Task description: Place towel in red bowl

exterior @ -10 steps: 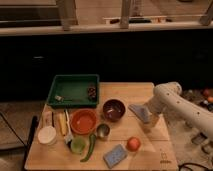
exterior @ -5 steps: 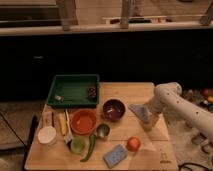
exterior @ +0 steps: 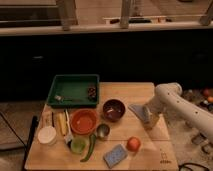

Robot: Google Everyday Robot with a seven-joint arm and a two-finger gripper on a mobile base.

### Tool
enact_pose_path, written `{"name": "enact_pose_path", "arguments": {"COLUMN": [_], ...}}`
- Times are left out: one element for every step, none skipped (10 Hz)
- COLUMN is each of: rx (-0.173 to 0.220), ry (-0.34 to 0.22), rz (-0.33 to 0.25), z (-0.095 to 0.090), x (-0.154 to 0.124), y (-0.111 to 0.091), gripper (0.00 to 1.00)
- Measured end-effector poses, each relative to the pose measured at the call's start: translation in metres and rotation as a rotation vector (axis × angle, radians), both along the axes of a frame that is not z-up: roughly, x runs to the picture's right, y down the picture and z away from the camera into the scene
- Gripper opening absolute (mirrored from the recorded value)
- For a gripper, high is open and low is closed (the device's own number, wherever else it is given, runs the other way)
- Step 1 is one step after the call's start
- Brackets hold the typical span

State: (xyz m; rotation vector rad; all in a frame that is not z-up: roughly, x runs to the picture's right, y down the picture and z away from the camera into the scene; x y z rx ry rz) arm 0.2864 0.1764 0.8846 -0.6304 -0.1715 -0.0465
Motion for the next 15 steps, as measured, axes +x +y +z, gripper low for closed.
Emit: {"name": "enact_pose_path", "arguments": {"rx": [0.0, -0.006, -0.006, -0.005, -0.005, -0.005, -0.005, -0.005, -0.004, -0.005, -0.007, -0.007, -0.004, 0.009, 0.013], "ry": [-0.003, -0.006, -0.009, -0.012, -0.013, -0.013, -0.012, -0.012, -0.012, -0.012, -0.008, -0.009, -0.013, -0.012, -0.011], "rz": [0.0, -0.002, -0.001, 0.0, -0.003, -0.004, -0.004, -0.005, -0.005, -0.004, -0.005, -0.007, -0.011, -0.025, -0.04], "z": [0.0014, 0.0019, 0.0027, 0.004, 0.0048, 0.0049, 0.0043, 0.0044, 0.0042, 0.0038, 0.003, 0.0031, 0.0038, 0.0033, -0.0013], "x": [0.0009, 0.001, 0.001, 0.0024, 0.0015, 0.0013, 0.0021, 0.0017, 0.0022, 0.0028, 0.005, 0.005, 0.0048, 0.0048, 0.0024], "y": [0.0, 0.0008, 0.0004, 0.0002, -0.0001, -0.0003, -0.0002, -0.0005, -0.0011, -0.0007, 0.0004, 0.0006, 0.0014, 0.003, 0.002], "gripper": [0.63, 0.59, 0.6, 0.64, 0.62, 0.57, 0.45, 0.35, 0.25, 0.18, 0.06, 0.02, 0.01, 0.01, 0.01]}}
